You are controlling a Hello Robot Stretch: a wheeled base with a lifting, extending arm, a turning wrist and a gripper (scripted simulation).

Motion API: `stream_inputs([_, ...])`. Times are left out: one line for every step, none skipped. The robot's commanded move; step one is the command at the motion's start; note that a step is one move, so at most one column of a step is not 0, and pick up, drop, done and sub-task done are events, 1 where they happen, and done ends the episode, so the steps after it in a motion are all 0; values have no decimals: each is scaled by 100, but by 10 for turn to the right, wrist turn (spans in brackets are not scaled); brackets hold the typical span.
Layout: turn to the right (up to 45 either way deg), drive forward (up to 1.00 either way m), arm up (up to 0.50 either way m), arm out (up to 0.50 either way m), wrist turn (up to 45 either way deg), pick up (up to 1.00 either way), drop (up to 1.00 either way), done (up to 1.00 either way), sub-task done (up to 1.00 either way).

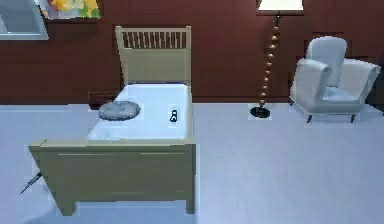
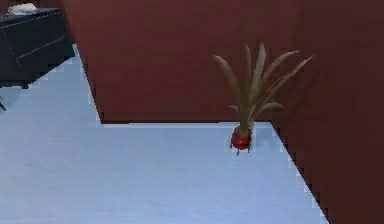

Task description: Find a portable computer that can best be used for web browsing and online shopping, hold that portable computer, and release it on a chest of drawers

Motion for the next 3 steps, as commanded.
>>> stream_inputs([450, 0, 0, 0, 0, 0, 0, 0, 0])
stream_inputs([420, 0, 0, 0, 0, 0, 0, 0, 0])
stream_inputs([0, 15, 0, 0, 0, 0, 0, 0, 0])
